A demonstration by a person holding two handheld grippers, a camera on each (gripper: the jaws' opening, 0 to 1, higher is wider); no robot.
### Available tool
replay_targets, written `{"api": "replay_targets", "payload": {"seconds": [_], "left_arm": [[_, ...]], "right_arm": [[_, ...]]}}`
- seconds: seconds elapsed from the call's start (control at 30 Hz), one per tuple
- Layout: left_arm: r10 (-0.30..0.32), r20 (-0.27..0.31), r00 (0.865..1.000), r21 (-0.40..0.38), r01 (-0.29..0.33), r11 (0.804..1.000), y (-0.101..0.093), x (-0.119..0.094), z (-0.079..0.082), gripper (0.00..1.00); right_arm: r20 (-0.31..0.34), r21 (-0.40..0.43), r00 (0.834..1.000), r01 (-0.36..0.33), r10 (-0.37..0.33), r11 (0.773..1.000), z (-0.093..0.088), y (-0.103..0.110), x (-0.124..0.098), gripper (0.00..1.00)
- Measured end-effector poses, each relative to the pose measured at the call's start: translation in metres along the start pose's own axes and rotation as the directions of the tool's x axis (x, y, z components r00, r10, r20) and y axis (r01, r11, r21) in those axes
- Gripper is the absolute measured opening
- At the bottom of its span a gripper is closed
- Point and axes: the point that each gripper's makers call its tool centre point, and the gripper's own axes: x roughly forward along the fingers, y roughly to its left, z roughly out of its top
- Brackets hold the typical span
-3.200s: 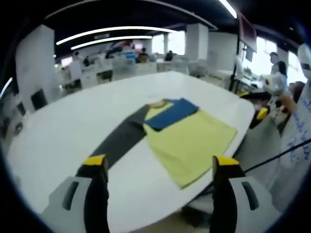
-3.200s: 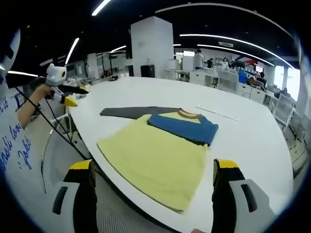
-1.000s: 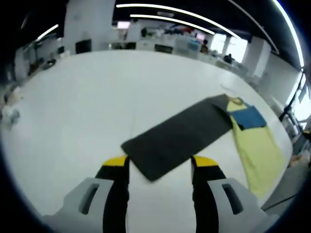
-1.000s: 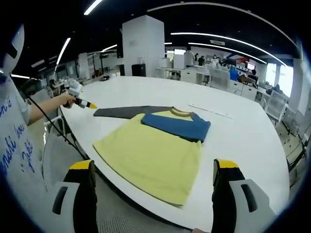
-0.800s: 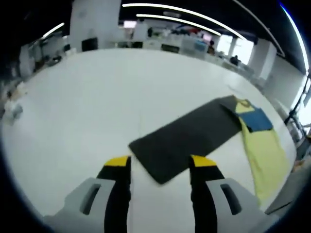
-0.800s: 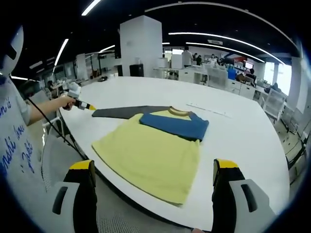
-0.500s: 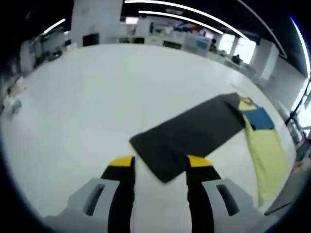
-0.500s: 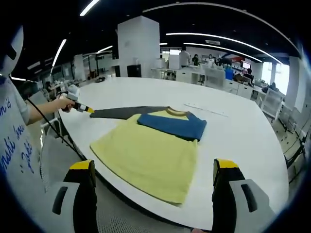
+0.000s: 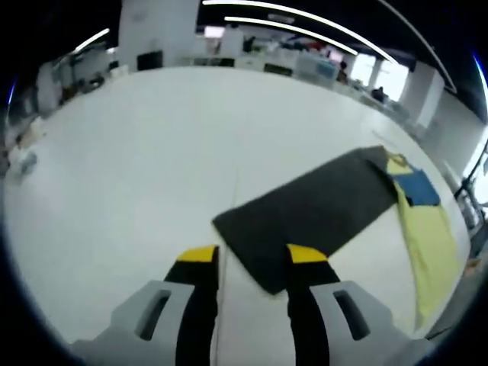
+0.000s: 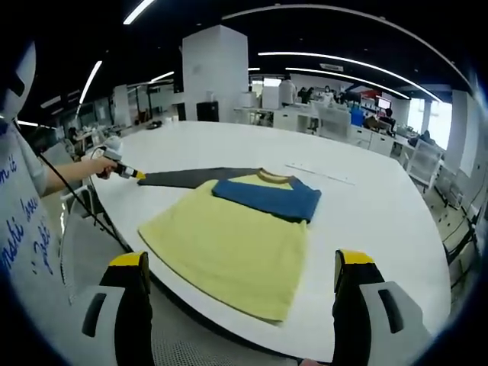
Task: Fold the garment on the visible template until the final outline fits inside the template.
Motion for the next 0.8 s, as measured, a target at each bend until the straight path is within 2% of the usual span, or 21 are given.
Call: {"api": "replay_targets", "payload": {"seconds": [0.37,0.63,0.8], "left_arm": [[0.042,0.012,0.999,-0.012,-0.042,0.999,0.012,0.002,-0.001,0.28],[0.07,-0.01,0.997,0.096,-0.069,0.993,0.01,0.003,-0.003,0.26],[0.087,-0.017,0.996,0.096,-0.085,0.992,0.011,0.004,-0.003,0.26]], "right_arm": [[0.001,0.002,1.0,0.014,-0.014,1.0,0.002,-0.001,-0.002,1.0],[0.0,-0.003,1.0,0.009,-0.009,1.0,0.003,0.001,0.0,1.0],[-0.01,-0.006,1.0,0.011,-0.011,1.0,0.001,0.0,0.0,1.0]]}}
